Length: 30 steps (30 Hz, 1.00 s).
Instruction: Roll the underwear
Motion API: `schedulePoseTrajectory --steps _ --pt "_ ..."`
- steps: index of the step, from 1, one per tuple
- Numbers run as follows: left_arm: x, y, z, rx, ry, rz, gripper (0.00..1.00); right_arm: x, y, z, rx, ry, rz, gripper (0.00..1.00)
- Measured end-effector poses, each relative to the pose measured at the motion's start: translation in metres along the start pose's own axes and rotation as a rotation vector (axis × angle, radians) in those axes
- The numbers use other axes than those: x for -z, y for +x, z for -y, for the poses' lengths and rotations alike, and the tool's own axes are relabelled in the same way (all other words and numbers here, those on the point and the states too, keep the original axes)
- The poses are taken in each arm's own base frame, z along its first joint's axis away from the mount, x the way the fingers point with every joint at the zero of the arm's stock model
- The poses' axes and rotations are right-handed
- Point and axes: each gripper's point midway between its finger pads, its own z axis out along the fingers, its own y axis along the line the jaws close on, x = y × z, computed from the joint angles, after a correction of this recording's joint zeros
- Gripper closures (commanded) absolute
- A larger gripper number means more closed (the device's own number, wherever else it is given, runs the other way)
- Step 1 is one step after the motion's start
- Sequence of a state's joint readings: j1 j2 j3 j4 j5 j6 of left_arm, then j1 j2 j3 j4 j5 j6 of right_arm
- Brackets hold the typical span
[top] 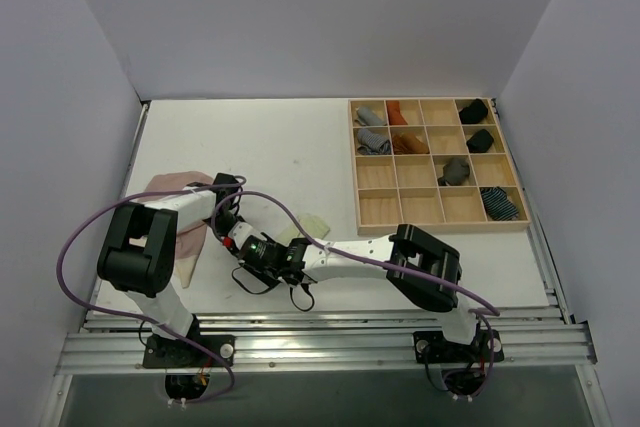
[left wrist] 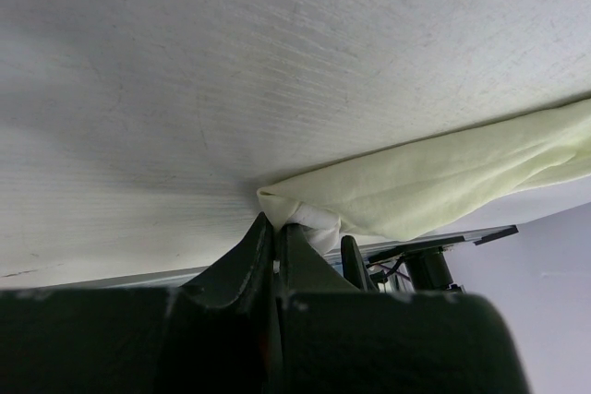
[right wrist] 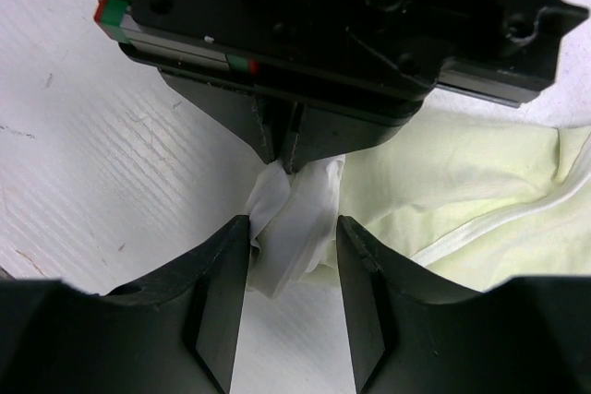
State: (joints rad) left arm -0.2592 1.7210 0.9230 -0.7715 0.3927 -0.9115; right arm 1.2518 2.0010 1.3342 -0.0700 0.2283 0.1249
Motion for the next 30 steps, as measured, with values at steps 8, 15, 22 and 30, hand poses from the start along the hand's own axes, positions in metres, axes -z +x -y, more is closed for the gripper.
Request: schedulePoseTrajectory --steps 8,15,22,30 --pt "-0.001 0.0 0.0 0.004 -0.007 -0.007 0.98 0.0 -0.002 -0.003 0.002 -0.005 0.009 0.61" --pt "-0.001 0.0 -0.001 0.006 -0.011 -0.01 0.98 0.0 -0.003 -0.005 0.0 -0.014 0.015 0.61" --pt "-0.001 0.0 -0.001 0.008 -0.013 -0.012 0.98 -0.008 0.002 -0.006 0.0 -0.004 0.004 0.64" --pt "0.001 0.0 -0.003 0.013 -0.029 -0.012 0.94 -0.014 0.002 -0.004 -0.05 0.003 0.021 0.98"
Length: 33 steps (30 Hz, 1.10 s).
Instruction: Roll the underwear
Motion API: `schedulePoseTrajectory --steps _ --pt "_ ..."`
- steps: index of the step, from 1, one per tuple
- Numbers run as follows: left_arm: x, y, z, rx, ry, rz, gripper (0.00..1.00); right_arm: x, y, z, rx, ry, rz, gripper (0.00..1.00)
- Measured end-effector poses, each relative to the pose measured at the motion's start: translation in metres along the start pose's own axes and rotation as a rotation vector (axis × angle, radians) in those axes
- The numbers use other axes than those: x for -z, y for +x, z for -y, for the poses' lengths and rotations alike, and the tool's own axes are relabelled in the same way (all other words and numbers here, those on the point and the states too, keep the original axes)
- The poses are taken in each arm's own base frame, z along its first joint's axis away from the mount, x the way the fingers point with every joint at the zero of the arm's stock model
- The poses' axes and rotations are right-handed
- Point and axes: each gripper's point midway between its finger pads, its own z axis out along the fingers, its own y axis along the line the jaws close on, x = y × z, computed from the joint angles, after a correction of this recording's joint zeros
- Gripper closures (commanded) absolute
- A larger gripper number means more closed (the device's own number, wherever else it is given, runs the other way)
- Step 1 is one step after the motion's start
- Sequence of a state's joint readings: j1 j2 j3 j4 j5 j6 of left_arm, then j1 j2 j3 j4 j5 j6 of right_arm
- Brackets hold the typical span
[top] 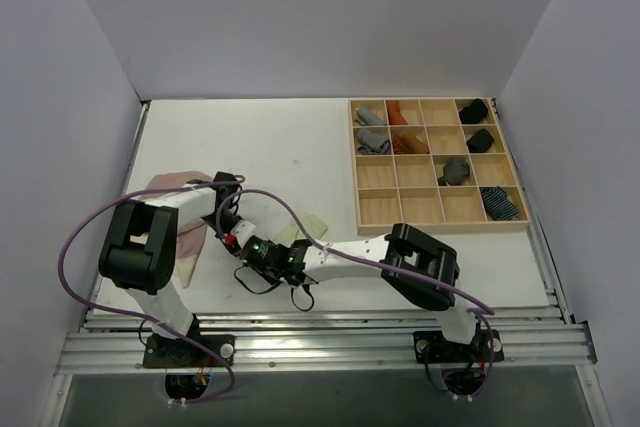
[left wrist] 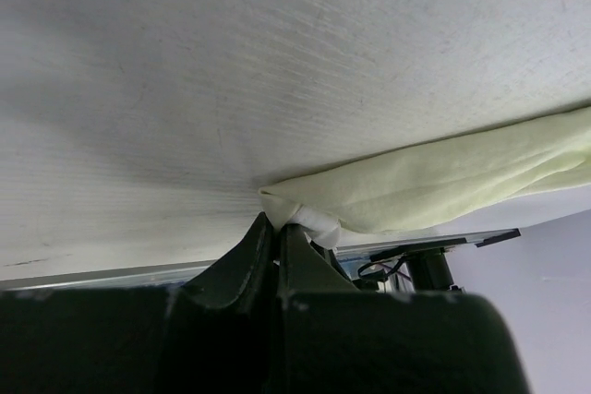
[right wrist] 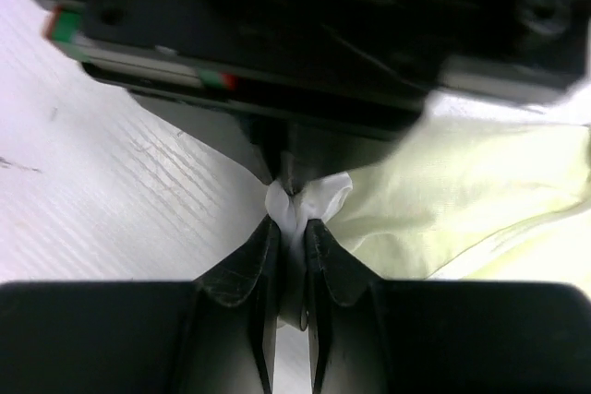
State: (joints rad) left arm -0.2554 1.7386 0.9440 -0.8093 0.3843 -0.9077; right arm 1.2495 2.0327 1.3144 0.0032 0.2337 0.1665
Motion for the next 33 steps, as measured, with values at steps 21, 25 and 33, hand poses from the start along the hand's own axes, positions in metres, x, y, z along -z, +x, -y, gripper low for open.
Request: schedulePoseTrajectory --steps 21,25,33 --pt "0.051 -0.002 0.003 -0.099 0.217 0.264 0.48 0.002 0.001 0.026 -0.636 -0.498 0.106 1.0" --pt "0.047 0.0 0.005 -0.113 0.259 0.288 0.47 0.004 0.003 0.025 -0.683 -0.545 0.112 1.0" --pt "0.035 -0.004 0.024 -0.143 0.322 0.315 0.47 0.005 0.003 0.025 -0.739 -0.605 0.131 1.0"
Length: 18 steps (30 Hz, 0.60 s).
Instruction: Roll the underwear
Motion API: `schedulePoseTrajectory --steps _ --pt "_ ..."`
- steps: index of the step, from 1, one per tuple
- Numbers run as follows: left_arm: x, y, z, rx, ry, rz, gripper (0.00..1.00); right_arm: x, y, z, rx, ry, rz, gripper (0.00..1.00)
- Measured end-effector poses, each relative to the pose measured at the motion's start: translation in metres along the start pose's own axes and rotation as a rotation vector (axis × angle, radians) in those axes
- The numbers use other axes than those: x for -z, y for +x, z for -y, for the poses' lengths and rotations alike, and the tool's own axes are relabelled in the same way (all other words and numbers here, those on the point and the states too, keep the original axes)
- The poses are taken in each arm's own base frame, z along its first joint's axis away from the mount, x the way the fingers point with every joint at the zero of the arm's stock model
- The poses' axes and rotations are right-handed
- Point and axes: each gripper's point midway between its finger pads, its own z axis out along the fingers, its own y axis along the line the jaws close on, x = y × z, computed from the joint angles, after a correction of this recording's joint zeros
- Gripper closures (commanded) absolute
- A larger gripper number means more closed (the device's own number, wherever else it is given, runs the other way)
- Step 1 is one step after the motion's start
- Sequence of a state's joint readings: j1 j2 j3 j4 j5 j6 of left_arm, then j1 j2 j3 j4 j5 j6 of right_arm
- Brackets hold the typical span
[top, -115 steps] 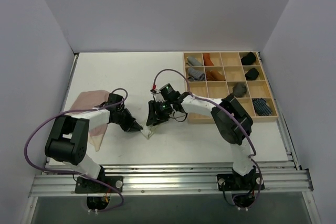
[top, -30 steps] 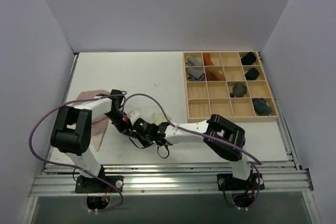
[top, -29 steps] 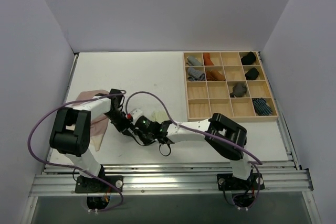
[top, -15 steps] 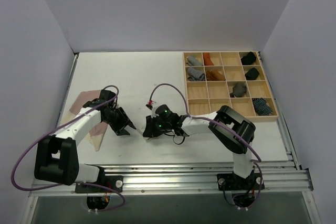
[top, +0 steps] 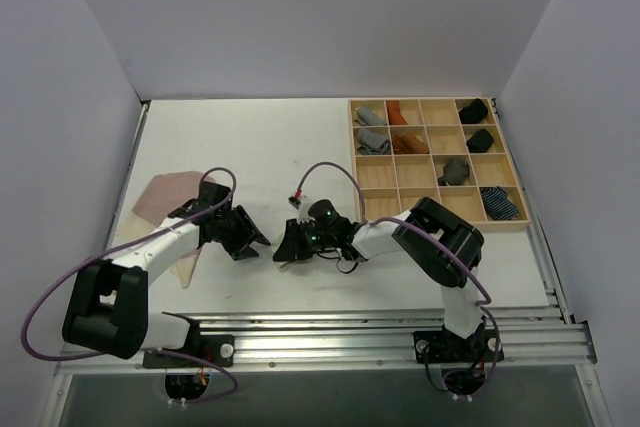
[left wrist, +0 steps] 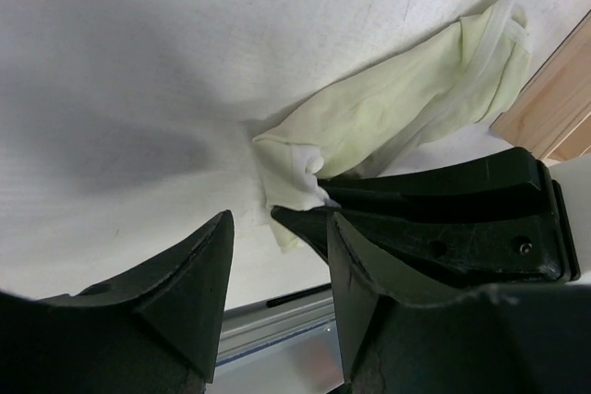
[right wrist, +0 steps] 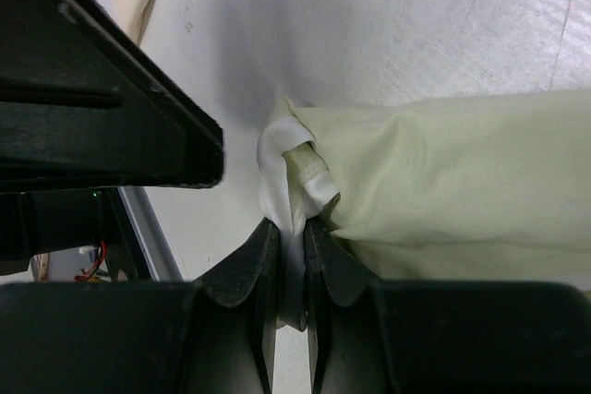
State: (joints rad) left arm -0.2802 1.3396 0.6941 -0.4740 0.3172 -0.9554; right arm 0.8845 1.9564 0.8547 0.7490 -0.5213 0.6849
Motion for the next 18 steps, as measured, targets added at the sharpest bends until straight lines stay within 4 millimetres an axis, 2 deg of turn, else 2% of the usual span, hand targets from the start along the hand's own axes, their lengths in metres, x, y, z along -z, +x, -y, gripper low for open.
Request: schedulePoseTrajectory --steps 5,10,12,13,16,17,18 --pt "-0.02 0.005 0.003 -0.019 -0.005 -0.017 0.48 0.0 0.001 -0.001 -0.011 -0.014 0.002 1.0" --pt "-0.033 0.012 0.002 -0.039 -0.029 -0.031 0.56 0.001 0.0 0.001 -0.021 -0.019 0.012 1.0" --pt "-0.037 0.013 0.003 -0.043 -0.027 -0.032 0.63 0.002 0.001 0.0 -0.023 -0.023 0.013 0.95" --pt "-0.038 0.013 0.005 -0.045 -0.023 -0.031 0.74 0.002 0.001 0.0 -0.024 -0.024 0.012 0.94" --pt "-0.042 0.013 0.006 -0.043 -0.017 -0.032 0.89 0.002 0.002 0.001 -0.025 -0.022 0.009 0.82" --pt "-0.044 0.013 0.007 -0.042 -0.016 -0.036 0.91 0.002 0.002 0.001 -0.024 -0.018 0.004 0.75" --pt "-0.044 0.013 0.007 -0.042 -0.018 -0.036 0.93 0.003 0.001 0.0 -0.023 -0.014 -0.002 0.72"
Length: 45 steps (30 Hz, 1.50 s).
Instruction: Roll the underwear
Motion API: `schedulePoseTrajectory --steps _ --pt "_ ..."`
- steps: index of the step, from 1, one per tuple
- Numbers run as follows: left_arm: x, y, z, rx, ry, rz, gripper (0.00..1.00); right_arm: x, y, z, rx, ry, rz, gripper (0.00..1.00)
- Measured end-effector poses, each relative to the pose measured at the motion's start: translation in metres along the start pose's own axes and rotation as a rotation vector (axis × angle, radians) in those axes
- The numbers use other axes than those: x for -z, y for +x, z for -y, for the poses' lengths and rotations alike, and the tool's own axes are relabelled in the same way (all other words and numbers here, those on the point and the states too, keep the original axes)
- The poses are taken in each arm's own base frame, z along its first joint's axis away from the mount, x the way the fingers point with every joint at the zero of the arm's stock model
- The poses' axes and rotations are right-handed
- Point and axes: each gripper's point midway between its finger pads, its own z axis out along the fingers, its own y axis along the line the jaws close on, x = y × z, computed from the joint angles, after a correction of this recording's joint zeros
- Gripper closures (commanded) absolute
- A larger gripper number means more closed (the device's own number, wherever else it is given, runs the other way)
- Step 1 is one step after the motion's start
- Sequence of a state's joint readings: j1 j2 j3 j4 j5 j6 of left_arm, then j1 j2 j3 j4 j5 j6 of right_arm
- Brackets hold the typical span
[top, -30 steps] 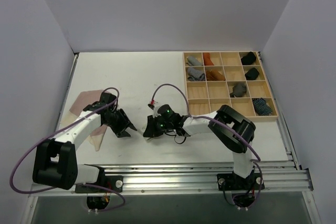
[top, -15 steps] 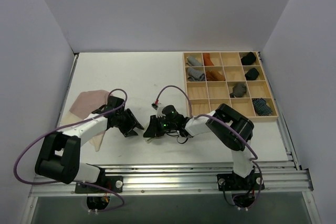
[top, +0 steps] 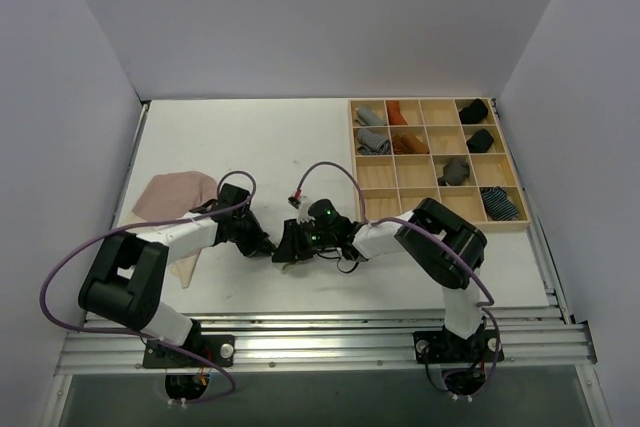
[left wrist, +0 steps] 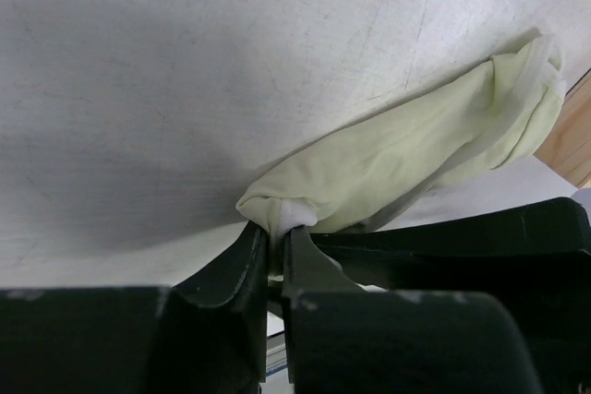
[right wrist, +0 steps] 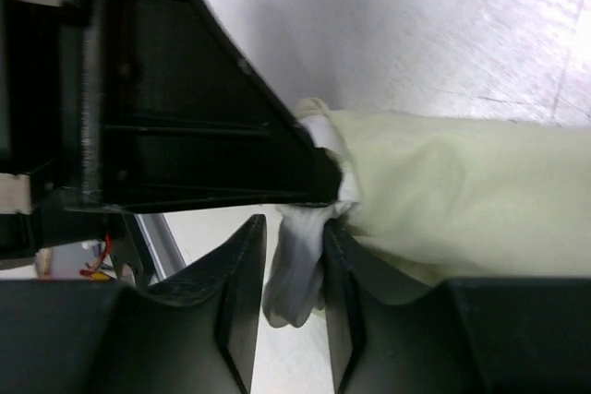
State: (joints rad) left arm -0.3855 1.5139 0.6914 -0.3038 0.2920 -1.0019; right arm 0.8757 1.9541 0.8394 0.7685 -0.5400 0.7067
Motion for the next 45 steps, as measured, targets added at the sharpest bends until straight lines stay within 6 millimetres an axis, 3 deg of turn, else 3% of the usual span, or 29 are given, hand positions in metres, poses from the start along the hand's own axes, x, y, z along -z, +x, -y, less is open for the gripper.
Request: schedulePoseTrajectory --steps 3,11,18,23,27,36,40,41,44,45 --pt "0.0 0.0 0.003 -0.018 -0.011 0.002 0.98 0.003 -0.005 -0.001 0.047 0.054 -0.016 0.63" --pt "0.007 0.01 -0.01 -0.078 -0.126 0.008 0.98 0.03 -0.008 -0.005 0.244 0.294 -0.016 0.58" --pt "0.016 0.015 -0.025 -0.085 -0.213 -0.004 0.98 0.023 0.021 -0.037 0.433 0.372 -0.032 0.58" --pt "0.019 0.017 -0.031 -0.092 -0.244 -0.013 0.98 0.016 0.019 -0.053 0.504 0.392 -0.005 0.58" --pt "0.021 0.018 -0.035 -0.094 -0.264 -0.02 0.98 0.005 0.016 -0.055 0.551 0.428 0.01 0.58" --pt "0.025 0.021 -0.04 -0.094 -0.294 -0.033 0.98 -0.007 0.031 -0.037 0.602 0.49 -0.023 0.6" --pt "0.026 0.022 -0.042 -0.091 -0.304 -0.038 0.98 -0.01 0.035 -0.031 0.613 0.517 -0.021 0.67" --pt "0.027 0.022 -0.043 -0.091 -0.305 -0.039 0.98 -0.01 0.036 -0.03 0.616 0.524 -0.018 0.79" --pt "0.027 0.023 -0.044 -0.088 -0.311 -0.043 0.98 -0.012 0.039 -0.03 0.615 0.542 -0.006 0.94" --pt "0.028 0.024 -0.044 -0.087 -0.314 -0.045 0.98 -0.012 0.04 -0.03 0.611 0.547 0.001 0.95"
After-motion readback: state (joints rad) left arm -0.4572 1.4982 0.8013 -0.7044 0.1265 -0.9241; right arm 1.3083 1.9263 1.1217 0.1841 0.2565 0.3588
